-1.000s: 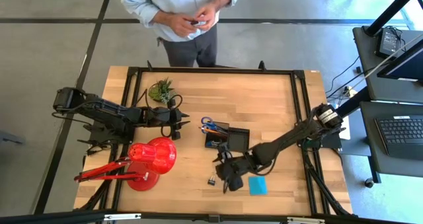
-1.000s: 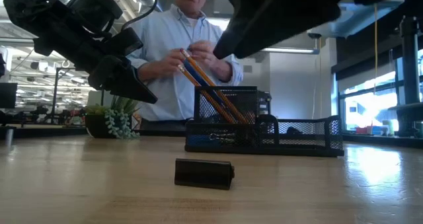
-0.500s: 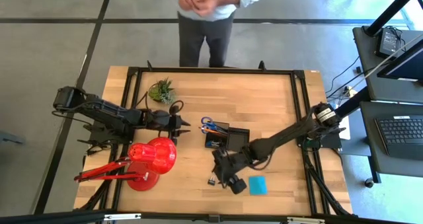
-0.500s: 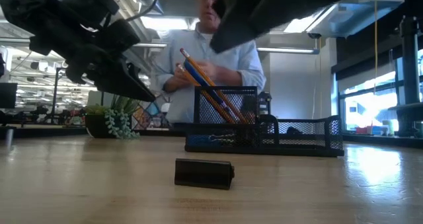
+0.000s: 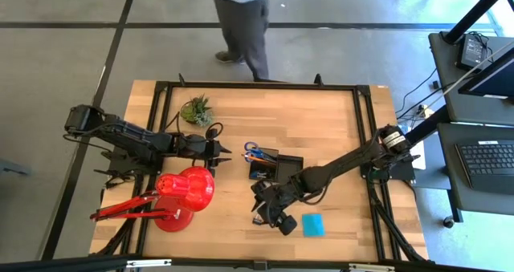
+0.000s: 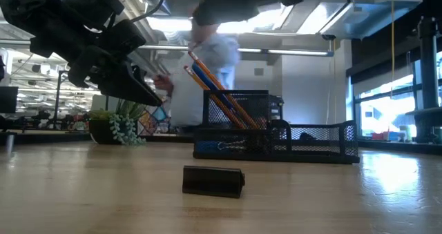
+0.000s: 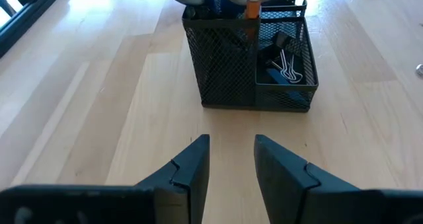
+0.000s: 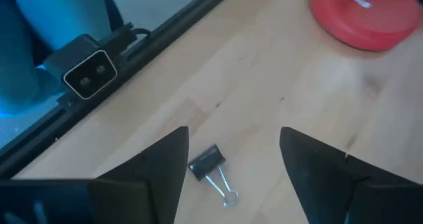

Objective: Pick and place office supplies into organizer
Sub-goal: Put the black binder clip into the black desk organizer

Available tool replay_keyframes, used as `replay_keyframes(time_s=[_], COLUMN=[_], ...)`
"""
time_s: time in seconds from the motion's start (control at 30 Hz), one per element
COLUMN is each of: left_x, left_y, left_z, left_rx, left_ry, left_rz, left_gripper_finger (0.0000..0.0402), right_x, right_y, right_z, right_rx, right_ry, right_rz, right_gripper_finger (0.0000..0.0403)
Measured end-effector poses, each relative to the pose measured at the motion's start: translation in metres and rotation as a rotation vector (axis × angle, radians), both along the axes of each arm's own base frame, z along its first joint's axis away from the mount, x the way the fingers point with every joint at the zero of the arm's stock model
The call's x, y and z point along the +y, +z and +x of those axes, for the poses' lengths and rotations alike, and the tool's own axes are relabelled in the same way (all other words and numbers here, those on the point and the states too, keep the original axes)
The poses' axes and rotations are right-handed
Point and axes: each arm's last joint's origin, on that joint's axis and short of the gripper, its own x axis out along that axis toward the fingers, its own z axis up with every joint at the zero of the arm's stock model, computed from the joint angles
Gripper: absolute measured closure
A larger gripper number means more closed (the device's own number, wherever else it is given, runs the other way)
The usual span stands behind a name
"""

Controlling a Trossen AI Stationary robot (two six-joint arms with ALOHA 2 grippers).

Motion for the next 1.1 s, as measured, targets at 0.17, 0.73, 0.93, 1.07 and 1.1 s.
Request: replay_keyframes(time_s=[0.17, 0.73, 0.93, 1.07, 1.1], left_x=[0.0, 0.0, 0.0, 0.0, 0.0], left_y=[0.0, 0.0, -0.001, -0.002, -0.002], left_z=[0.0, 0.0, -0.001, -0.001, -0.001], left_rx=[-0.001, 0.004, 0.01, 0.02, 0.024], left_ry=[0.0, 0.005, 0.009, 0.009, 0.009], left_rz=[0.0, -0.009, -0.015, -0.015, -0.014], left_gripper_finger=[0.0288, 0.0288, 0.0288, 0.0288, 0.0288], right_x=[0.008, 0.024, 0.02, 0.017, 0.017], right_y=[-0.012, -0.047, -0.056, -0.056, -0.057], right_z=[0.016, 0.054, 0.062, 0.061, 0.061], right_rx=[0.102, 0.276, 0.302, 0.305, 0.301], right_ry=[0.066, 0.366, 0.405, 0.428, 0.43], right_rz=[-0.048, -0.188, -0.225, -0.273, -0.281], right_gripper_finger=[0.0163, 0.0163, 0.0163, 0.0163, 0.0163])
